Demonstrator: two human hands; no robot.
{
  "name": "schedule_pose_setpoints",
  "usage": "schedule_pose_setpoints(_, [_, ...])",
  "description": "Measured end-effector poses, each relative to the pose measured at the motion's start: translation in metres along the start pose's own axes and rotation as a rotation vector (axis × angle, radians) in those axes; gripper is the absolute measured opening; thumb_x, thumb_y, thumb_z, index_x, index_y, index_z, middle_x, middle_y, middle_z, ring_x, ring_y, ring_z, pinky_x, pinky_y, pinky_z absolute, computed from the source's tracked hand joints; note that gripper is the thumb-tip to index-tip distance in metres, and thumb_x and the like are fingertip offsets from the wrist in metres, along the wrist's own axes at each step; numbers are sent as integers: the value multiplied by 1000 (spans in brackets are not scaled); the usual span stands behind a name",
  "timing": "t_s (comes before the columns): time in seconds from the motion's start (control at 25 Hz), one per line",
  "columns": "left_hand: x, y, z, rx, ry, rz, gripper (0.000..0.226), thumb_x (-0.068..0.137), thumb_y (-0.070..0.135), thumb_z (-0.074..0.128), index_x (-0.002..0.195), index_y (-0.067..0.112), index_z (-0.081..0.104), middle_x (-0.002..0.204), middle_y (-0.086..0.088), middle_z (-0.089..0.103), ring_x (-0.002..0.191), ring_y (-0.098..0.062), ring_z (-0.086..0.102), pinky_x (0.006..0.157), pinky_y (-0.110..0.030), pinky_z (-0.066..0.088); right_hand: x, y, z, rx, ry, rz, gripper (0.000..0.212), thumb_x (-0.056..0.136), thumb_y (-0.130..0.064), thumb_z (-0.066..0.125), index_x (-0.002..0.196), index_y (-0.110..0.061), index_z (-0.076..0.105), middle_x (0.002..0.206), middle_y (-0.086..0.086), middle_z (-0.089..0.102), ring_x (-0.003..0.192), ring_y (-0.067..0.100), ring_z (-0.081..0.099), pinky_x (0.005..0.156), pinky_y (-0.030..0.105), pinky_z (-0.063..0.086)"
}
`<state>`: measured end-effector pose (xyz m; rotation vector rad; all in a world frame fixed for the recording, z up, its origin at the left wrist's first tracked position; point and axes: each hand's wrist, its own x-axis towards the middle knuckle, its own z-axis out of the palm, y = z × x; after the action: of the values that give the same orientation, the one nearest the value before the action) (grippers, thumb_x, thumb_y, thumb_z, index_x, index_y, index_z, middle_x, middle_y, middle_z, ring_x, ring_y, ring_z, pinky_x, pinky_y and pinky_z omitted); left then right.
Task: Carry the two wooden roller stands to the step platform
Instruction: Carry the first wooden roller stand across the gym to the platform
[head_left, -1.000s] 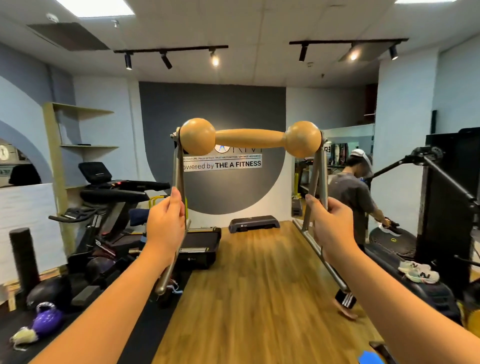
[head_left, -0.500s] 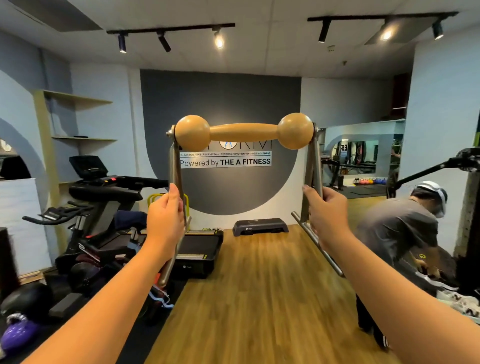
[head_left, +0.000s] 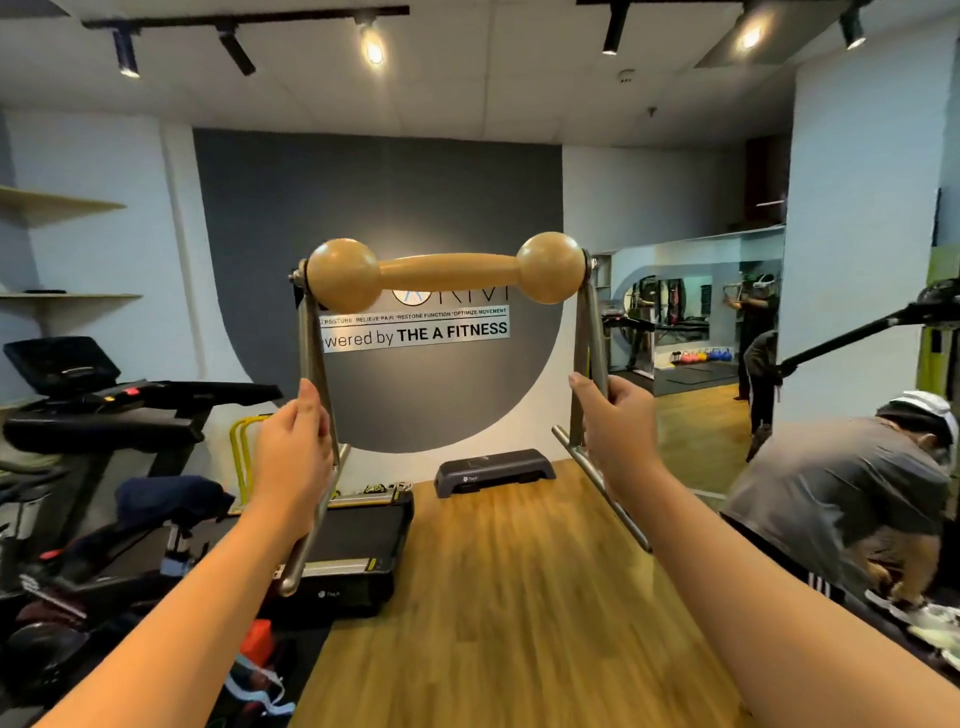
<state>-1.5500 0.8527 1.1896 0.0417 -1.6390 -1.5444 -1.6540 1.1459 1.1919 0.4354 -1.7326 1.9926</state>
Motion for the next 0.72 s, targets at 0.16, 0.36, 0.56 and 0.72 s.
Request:
schedule_pose_setpoints(0.16, [86, -59, 29, 38, -27, 5, 53, 104, 56, 43, 71, 16, 50, 52, 3, 41, 43, -11, 36, 45, -28, 28, 75, 61, 39, 34, 19, -2, 41, 97, -34, 69, 81, 4, 62, 59, 7, 46, 55, 22, 43, 56, 36, 39])
schedule_pose_setpoints(0.36, [187, -154, 82, 35, 19, 34, 56, 104, 58, 43, 68, 15, 49, 56, -3, 39, 49, -19, 35, 49, -32, 27, 186, 152, 80, 81, -45, -6, 36, 98, -33, 67, 81, -2, 61, 57, 5, 43, 49, 17, 40, 50, 31, 36])
schedule_pose_setpoints(0.56, [292, -250, 152, 32, 40, 8, 61, 91, 73, 46, 68, 17, 51, 50, 1, 40, 42, -14, 34, 45, -29, 28, 315, 241, 113, 84, -88, 24, 34, 99, -32, 67, 76, -7, 58, 54, 0, 40, 44, 14, 38, 44, 29, 33])
schedule_pose_setpoints(0.72, [378, -310, 210, 59, 77, 18, 61, 94, 72, 45, 68, 16, 50, 49, 2, 40, 42, -17, 35, 48, -30, 28, 421, 296, 140, 68, -102, 23, 33, 100, -33, 66, 83, -5, 64, 54, -2, 42, 43, 11, 39, 41, 24, 35])
